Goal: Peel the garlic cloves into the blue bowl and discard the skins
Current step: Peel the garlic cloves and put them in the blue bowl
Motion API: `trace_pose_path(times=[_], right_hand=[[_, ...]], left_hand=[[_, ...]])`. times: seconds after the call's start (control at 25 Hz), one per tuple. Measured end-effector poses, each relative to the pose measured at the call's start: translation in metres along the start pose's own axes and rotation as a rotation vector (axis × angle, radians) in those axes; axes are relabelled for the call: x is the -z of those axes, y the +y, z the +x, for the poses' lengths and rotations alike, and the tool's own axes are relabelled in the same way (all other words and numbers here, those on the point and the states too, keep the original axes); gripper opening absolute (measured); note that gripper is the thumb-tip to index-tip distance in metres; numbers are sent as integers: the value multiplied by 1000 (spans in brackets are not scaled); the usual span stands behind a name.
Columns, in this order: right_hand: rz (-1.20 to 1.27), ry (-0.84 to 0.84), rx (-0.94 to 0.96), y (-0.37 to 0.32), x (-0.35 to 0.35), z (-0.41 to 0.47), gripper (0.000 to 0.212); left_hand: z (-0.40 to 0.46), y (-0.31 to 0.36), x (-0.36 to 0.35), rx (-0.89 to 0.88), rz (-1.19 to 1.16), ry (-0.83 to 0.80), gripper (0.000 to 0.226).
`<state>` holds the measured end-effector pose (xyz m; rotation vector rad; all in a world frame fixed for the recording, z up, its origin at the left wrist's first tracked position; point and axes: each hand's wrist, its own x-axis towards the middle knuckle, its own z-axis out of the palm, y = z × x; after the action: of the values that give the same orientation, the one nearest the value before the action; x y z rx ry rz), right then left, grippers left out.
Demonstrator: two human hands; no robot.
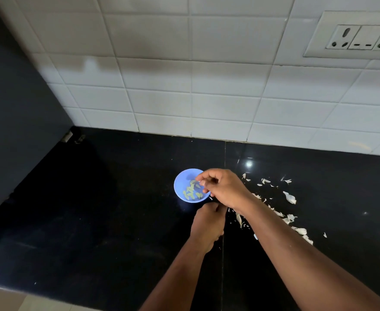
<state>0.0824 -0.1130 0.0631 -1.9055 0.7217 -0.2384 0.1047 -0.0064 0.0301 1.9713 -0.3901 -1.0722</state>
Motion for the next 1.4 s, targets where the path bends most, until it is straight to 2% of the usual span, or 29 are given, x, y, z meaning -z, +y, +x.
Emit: trace_pose_path(times=[0.12, 0.2, 0.32, 0.44, 0.56, 0.68, 0.8, 0.92, 1.12, 1.2, 1.28, 1.4], right_hand=[[-18, -43, -5, 1, 5, -1, 27], [-19, 21, -64, 11, 22, -8, 24], [-180, 144, -138, 38, 64, -26, 19], [-394, 221, -231, 62, 99, -46, 14], [-534, 215, -355, 75, 117, -63, 9], [-594, 206, -392, 86, 118, -75, 7], [-628, 232, -381, 97, 113, -81, 14], [-696, 213, -355, 105, 109, -84, 19], [-730, 278, -279, 116, 107, -88, 20], [-652, 325, -210, 117, 102, -87, 17], [-616, 296, -156, 117, 96, -86, 14], [-684, 259, -103, 122, 87, -83, 13]], left_hand=[[1, -1, 1, -13, -20, -10, 32], [2, -1, 0, -27, -38, 0, 34], [7, -4, -6, -86, 5, -2, 26], [9, 0, -17, -146, 99, -8, 21], [6, 8, -30, -194, 266, 15, 24], [6, 8, -41, -263, 495, 143, 32], [6, 4, -46, -267, 616, 246, 28], [8, 2, -48, -290, 663, 264, 17], [9, -1, -53, -300, 667, 292, 13], [8, -2, -55, -303, 659, 308, 14], [8, -1, -55, -306, 656, 316, 16], [8, -1, -55, -306, 641, 305, 18]])
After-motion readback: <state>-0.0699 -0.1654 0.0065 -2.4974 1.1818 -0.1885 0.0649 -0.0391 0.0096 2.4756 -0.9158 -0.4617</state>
